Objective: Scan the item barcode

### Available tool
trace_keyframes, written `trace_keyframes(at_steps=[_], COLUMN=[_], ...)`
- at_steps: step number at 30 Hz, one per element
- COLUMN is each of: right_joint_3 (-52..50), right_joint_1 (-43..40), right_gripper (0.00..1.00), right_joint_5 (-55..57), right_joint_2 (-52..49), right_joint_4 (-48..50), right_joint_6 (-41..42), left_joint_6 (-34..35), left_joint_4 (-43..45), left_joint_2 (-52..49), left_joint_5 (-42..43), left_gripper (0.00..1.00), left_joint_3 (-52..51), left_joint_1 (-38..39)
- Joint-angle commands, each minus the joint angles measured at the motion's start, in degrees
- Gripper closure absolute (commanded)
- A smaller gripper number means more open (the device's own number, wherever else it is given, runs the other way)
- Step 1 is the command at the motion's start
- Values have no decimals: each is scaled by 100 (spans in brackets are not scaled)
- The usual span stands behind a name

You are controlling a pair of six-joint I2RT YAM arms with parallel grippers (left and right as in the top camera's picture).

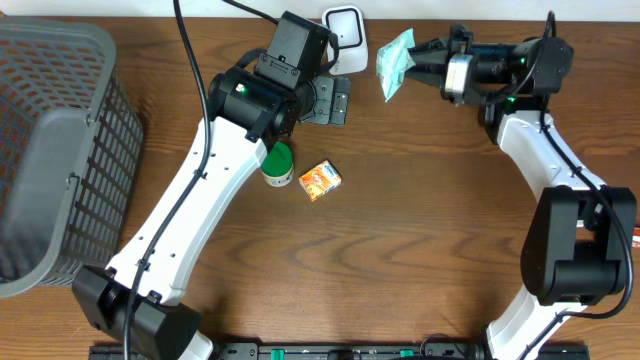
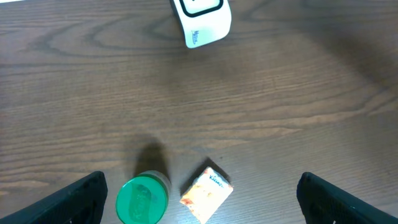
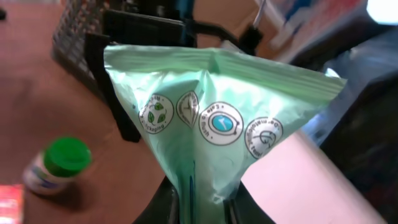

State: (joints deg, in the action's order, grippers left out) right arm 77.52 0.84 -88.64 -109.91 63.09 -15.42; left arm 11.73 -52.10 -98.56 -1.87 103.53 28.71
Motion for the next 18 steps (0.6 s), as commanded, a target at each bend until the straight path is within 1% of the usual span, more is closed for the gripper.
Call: trace_keyframes(at_steps=[1, 4, 5, 7, 8, 10, 12, 16, 17, 18], right_joint_3=[52, 52, 52, 50, 50, 48, 48, 46, 46, 44], right_joint_1=[-166, -304, -348, -354, -354, -356, -387, -466, -479, -483], right_gripper=[99, 99, 99, 99, 99, 99, 99, 99, 91, 88], right_joint_5=[-83, -81, -81, -83, -83, -83, -83, -83, -83, -83], right_joint_2=[42, 42, 42, 42, 42, 42, 42, 42, 42, 42], right_joint_4=[-595, -1582, -2129, -2813, -3303, -4225, -5047, -6450, -6649, -6824], right_joint_6=[968, 1539, 1976, 2785, 3244, 3764, 3947, 3939, 3939, 3936], left_joint_6=[-98, -98, -98, -98, -98, -98, -98, -98, -98, -98], left_joint_4=[0, 0, 0, 0, 0, 0, 0, 0, 0, 0], left_joint_2=[-2, -2, -2, -2, -2, -2, -2, -2, -2, -2], left_joint_5=[-31, -33, -33, -33, -33, -31, -33, -33, -33, -33], left_gripper=[2, 2, 2, 2, 2, 2, 2, 2, 2, 2], left_joint_3=[20, 20, 20, 20, 20, 20, 20, 20, 20, 20], left_joint_1=[-20, -20, -20, -20, -20, -20, -20, -20, -20, -20])
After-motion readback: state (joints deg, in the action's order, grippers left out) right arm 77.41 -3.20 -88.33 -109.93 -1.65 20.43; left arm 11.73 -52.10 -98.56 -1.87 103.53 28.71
